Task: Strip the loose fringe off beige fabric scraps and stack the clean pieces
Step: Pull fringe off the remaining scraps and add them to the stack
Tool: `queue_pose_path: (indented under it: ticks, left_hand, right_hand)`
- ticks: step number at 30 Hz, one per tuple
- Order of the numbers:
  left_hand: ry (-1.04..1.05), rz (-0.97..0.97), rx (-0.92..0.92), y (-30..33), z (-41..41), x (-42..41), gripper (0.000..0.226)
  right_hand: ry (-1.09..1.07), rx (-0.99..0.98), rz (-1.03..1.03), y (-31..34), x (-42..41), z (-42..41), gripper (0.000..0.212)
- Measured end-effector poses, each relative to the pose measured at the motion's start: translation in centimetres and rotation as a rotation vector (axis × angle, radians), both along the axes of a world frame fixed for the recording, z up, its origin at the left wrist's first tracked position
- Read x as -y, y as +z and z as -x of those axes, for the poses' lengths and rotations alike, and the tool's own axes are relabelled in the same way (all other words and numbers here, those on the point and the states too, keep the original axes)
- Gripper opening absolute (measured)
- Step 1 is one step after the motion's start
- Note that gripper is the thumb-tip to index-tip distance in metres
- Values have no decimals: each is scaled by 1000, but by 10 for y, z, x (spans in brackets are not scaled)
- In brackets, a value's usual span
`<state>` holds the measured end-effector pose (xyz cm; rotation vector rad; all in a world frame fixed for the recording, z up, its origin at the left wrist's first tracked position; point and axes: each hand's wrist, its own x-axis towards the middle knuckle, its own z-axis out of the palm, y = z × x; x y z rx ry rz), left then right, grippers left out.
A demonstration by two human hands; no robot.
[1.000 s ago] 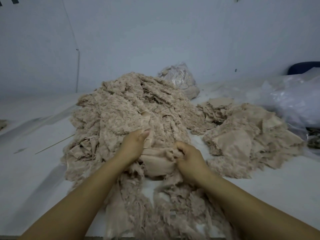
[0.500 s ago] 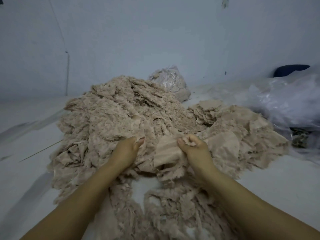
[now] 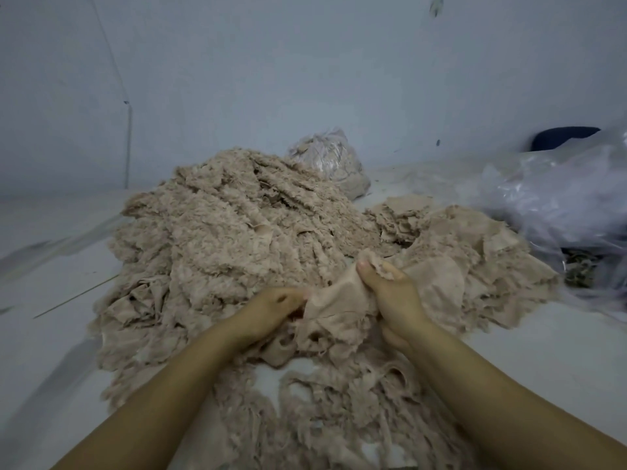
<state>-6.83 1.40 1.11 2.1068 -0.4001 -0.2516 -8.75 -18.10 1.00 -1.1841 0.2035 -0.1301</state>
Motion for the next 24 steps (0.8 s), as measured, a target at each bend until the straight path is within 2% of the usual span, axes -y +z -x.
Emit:
queue_pose_path:
  ticks: [2,3,4,5,7,9,12,14,17,19,21,23,24]
  left_hand:
    - [22,374,-219,9,3,17,49]
    - [40,508,-306,11,5,24,48]
    - [74,621,-364,13,7,31,41]
    - [138,708,-387,13,7,35,32]
    - [292,822,-360,12,7,37,17]
    - [379,723,-209,10,4,29,8]
    - [358,584,-18,13,2,18,7]
    - [337,546,49,18,2,15,8]
    - [307,384,169,22,2,13,13]
    - [288,345,205,24,2,16,17]
    - [234,366,171,26,4,20,17]
    - [163,355,149,27,5,24,12]
    - [155,352,152,27,5,24,10]
  right_hand:
    - [82,15,-13,-1,-10,2,61]
    - [100,20,-10,-2,-13,1,60]
    - [98,32,7,-3,-14,1,54]
    - [84,52,35,-3,-12,0,38]
    - [62,82,102,-4,-2,0,13]
    - [66,80,173,-8,10,0,19]
    - [210,74,311,-15,22,6,20]
    - [317,98,431,-15,27,11,22]
    - [518,107,581,-8,33,18,27]
    - [552,125,714,-3,31,19,25]
    - [460,145,663,0,23,17,12]
    - [489,130,463,0,16,15,28]
    - [526,137,421,-1,12,14,26]
